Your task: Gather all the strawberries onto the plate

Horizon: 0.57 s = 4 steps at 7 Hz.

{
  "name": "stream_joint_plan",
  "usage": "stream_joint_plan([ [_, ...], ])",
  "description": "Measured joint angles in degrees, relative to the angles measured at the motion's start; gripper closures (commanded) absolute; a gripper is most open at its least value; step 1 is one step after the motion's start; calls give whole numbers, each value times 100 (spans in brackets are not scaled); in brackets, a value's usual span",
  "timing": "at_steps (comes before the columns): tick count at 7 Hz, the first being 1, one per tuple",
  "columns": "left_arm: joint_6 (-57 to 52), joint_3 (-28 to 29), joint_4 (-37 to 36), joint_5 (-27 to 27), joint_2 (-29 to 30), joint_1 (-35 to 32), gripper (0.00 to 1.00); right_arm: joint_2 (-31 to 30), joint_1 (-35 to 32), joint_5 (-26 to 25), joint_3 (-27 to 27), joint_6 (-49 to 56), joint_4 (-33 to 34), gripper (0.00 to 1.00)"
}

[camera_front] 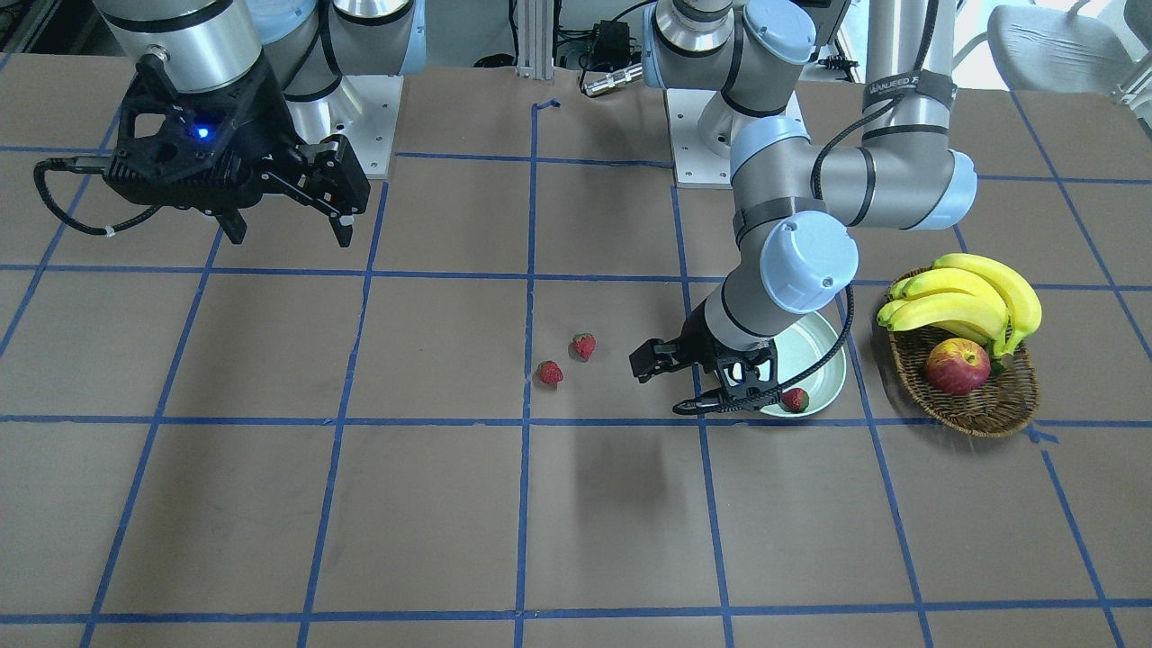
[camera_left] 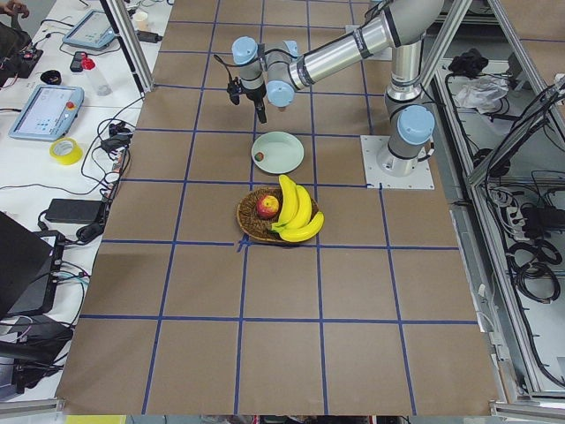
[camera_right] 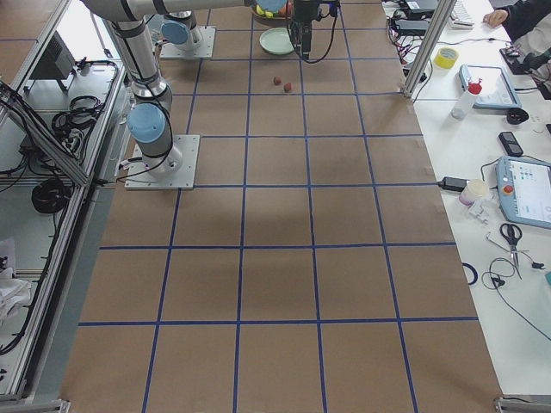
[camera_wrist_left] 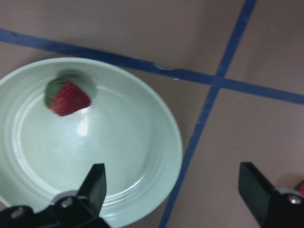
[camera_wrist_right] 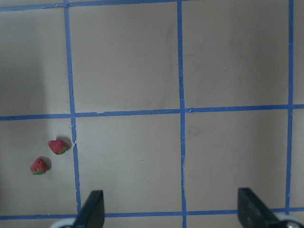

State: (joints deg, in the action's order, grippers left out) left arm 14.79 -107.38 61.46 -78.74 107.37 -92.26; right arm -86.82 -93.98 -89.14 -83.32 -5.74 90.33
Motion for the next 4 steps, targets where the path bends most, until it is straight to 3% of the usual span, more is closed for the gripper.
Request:
stream_joint_plan([
  [3,741,-572,-934,310,167,-478,3,-2,1,-6,0,2,-5,0],
  [4,856,-644,-1040,340,229,-577,31,-2,-3,-5,-3,2,-6,0],
])
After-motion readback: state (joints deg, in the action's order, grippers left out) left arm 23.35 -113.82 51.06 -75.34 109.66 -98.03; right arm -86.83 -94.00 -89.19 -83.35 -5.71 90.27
